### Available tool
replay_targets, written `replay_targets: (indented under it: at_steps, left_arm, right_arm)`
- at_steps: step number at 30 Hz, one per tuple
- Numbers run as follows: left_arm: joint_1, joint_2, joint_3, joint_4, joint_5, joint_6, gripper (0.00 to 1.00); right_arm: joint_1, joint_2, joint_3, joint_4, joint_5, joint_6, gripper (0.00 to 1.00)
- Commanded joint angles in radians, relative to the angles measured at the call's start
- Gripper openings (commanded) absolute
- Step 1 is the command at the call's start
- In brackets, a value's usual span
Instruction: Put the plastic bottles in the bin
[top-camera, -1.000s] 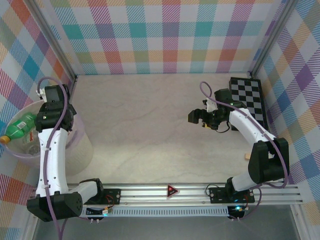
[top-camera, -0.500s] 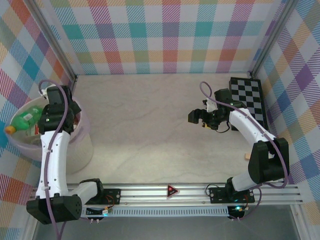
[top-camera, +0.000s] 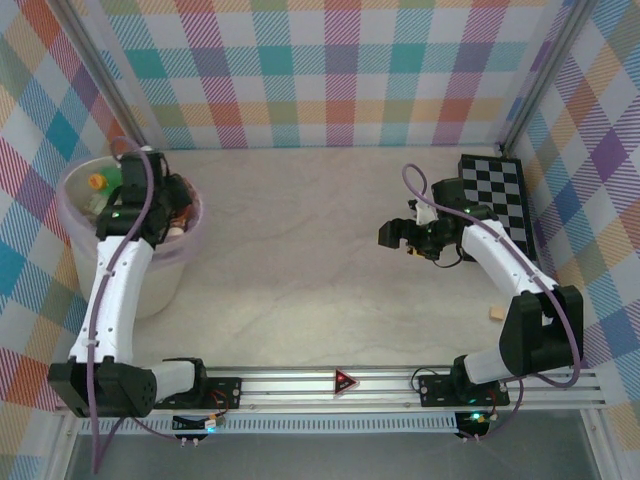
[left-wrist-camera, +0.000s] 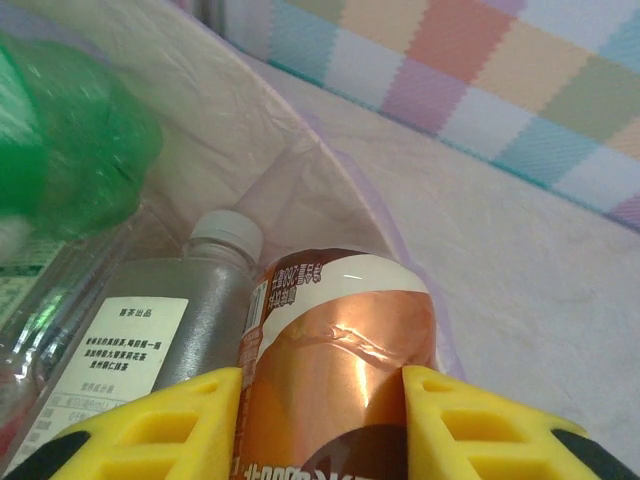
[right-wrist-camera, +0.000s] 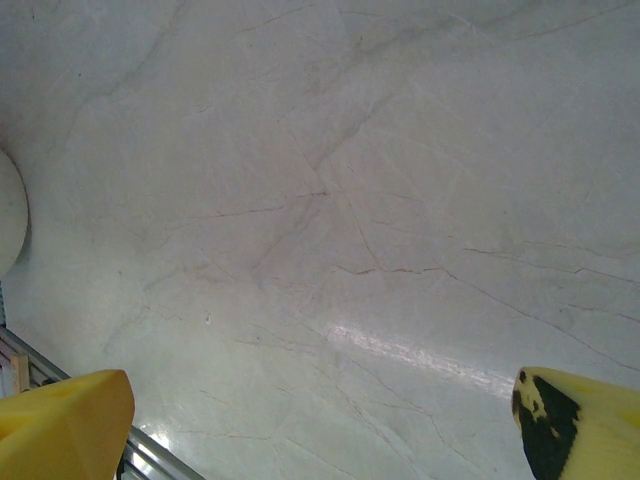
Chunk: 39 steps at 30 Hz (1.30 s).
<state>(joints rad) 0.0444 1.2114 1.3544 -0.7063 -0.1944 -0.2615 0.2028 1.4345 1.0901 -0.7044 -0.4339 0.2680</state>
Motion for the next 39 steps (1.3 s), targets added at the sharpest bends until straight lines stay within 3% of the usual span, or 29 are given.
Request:
replay_targets:
  at_steps: [1, 12, 17, 28, 39]
  left_arm:
    - [0.078, -0.024, -0.075, -0.267, 0.005, 0.019, 0.28]
    - [0.101, -0.091, -0.077, -0.343, -0.061, -0.001, 0.3]
    - [0.101, -0.121, -0.022, -0.407, -0.098, 0.016, 0.46]
    - [0.101, -0.132, 0.107, -0.47, -0.096, 0.053, 0.71]
    - [0.1, -0.07, 0.321, -0.506, -0.034, 0.1, 0.79]
  right_arm:
    - [0.004, -0.014, -0.015, -0.014, -0.002, -0.015, 0.97]
    - [0.004, -0.026, 0.0, -0.028, -0.001, -0.012, 0.97]
    - [0.005, -0.019, 0.015, -0.029, -0.01, -0.012, 0.97]
    - [0.006, -0.035, 0.025, -0.036, -0.015, -0.009, 0.97]
    - [0.006, -0.058, 0.038, -0.047, -0.014, 0.002, 0.97]
